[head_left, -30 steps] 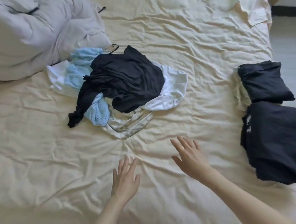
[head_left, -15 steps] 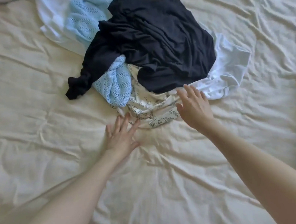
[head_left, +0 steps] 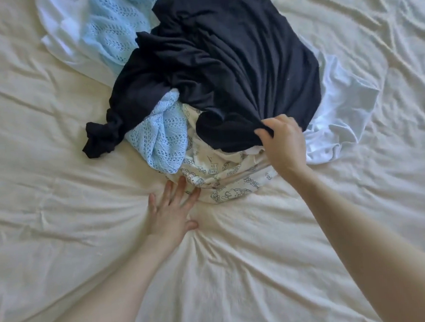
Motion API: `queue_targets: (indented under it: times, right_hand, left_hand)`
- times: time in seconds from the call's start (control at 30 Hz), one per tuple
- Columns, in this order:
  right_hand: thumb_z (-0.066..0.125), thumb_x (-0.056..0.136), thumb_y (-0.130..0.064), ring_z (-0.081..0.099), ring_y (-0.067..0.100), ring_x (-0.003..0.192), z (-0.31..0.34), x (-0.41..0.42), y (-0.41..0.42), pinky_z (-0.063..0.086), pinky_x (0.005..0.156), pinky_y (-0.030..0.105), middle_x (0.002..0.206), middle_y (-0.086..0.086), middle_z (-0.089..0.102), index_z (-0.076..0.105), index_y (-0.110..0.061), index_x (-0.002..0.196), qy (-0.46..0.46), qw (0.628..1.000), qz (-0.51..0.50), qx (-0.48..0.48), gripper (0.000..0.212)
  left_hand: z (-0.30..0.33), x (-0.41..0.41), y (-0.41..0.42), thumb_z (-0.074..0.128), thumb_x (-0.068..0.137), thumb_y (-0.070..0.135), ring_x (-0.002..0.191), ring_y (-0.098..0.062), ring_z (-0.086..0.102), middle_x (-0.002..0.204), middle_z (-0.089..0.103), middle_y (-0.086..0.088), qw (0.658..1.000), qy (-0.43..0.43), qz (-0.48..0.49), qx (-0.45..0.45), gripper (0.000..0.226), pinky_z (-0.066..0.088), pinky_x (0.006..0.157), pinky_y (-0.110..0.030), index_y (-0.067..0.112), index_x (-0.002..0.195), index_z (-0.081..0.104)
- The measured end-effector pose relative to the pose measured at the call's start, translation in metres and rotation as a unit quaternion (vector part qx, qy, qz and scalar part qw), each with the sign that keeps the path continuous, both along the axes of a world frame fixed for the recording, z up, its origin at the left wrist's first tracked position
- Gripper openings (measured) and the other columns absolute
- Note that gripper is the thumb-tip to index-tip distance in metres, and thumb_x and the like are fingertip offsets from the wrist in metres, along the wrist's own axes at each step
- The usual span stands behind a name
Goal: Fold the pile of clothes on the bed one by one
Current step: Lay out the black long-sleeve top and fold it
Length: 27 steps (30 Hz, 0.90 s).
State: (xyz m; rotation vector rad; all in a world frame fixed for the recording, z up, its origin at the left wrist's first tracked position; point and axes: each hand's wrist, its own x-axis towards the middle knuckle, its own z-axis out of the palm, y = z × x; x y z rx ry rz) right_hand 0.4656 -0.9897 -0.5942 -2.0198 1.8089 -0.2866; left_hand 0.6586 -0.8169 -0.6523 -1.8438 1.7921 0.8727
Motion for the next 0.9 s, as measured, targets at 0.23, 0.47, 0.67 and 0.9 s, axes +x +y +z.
queue_targets:
  times: [0.23, 0.47, 0.67, 0.9]
  right_hand:
    - [0.062, 0.090, -0.021, 0.049, 0.016, 0.082, 0.068, -0.007, 0.100, 0.037, 0.069, 0.022, 0.086, -0.002, 0.055, 0.066, -0.011, 0.101, -0.108, 0.991, 0.044, 0.065, 0.016]
    - [0.059, 0.091, -0.017, 0.047, 0.013, 0.054, 0.161, -0.014, 0.173, 0.038, 0.054, 0.026, 0.060, 0.004, 0.052, 0.058, 0.004, 0.075, -0.351, 0.890, -0.105, 0.272, 0.026]
    - [0.059, 0.091, -0.026, 0.061, 0.014, 0.058, 0.233, -0.032, 0.196, 0.045, 0.050, 0.024, 0.065, 0.003, 0.066, 0.068, -0.005, 0.081, -0.395, 0.858, -0.173, 0.278, 0.025]
    - [0.063, 0.087, -0.038, 0.050, 0.008, 0.058, 0.311, -0.068, 0.192, 0.037, 0.058, 0.024, 0.064, -0.001, 0.055, 0.063, 0.000, 0.078, -0.282, 0.936, -0.119, 0.173, 0.039]
  left_hand:
    - [0.051, 0.012, -0.018, 0.056, 0.092, 0.028, 0.146, -0.027, 0.005, 0.159, -0.005, -0.006, 0.990, 0.101, 0.053, 0.081, 0.072, 0.021, 0.113, -0.044, 0.030, 0.151, 0.014]
    - [0.170, -0.026, 0.058, 0.070, 0.082, 0.020, 0.136, 0.001, 0.022, 0.151, 0.021, 0.017, 0.899, 0.343, 0.236, -0.139, 0.077, 0.023, 0.104, -0.013, 0.027, 0.145, 0.028]
    - [0.262, -0.043, 0.078, 0.061, 0.085, 0.005, 0.081, -0.003, 0.060, 0.085, 0.063, 0.020, 0.881, 0.371, 0.211, -0.203, 0.029, 0.041, 0.070, -0.006, 0.021, 0.109, 0.065]
    - [0.395, -0.007, 0.039, 0.059, 0.088, 0.007, 0.081, -0.001, 0.064, 0.083, 0.070, 0.015, 0.882, 0.411, 0.108, -0.206, 0.032, 0.049, 0.071, -0.016, 0.039, 0.084, 0.064]
